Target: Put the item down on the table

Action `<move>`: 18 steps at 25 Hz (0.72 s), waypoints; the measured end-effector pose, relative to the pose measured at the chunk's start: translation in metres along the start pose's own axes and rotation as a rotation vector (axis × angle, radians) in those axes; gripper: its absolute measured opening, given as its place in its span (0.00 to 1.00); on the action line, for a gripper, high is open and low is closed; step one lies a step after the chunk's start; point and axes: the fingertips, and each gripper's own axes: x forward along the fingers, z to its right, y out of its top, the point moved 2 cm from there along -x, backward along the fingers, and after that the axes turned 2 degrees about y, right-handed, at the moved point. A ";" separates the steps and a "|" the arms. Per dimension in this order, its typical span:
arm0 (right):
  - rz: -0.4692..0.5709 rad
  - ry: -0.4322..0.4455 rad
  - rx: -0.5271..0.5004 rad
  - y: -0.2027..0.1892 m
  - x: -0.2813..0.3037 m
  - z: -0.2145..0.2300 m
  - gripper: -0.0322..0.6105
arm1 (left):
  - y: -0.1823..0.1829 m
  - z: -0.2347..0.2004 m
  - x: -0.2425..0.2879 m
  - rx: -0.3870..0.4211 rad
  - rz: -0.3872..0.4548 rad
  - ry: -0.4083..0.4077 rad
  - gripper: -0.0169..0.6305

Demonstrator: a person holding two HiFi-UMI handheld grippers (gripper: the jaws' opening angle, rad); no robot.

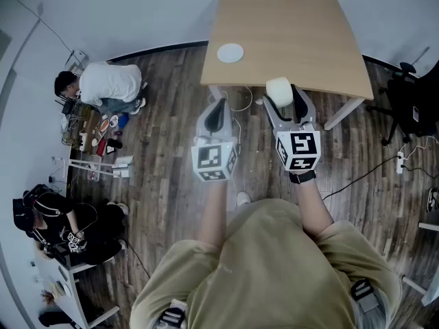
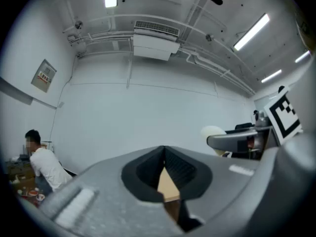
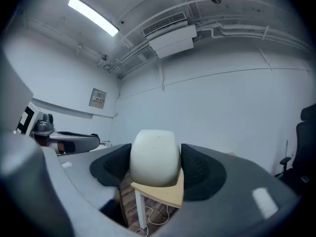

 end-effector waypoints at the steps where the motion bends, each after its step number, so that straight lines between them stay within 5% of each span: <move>1: 0.000 0.003 0.003 -0.001 -0.004 0.004 0.55 | -0.001 0.006 0.000 0.000 -0.002 0.005 0.03; 8: -0.019 0.002 0.044 -0.022 -0.028 0.019 0.55 | -0.024 0.034 -0.007 0.007 -0.040 0.012 0.03; 18: -0.049 -0.036 0.079 -0.048 0.010 0.030 0.55 | -0.042 0.009 0.033 -0.017 -0.046 -0.011 0.03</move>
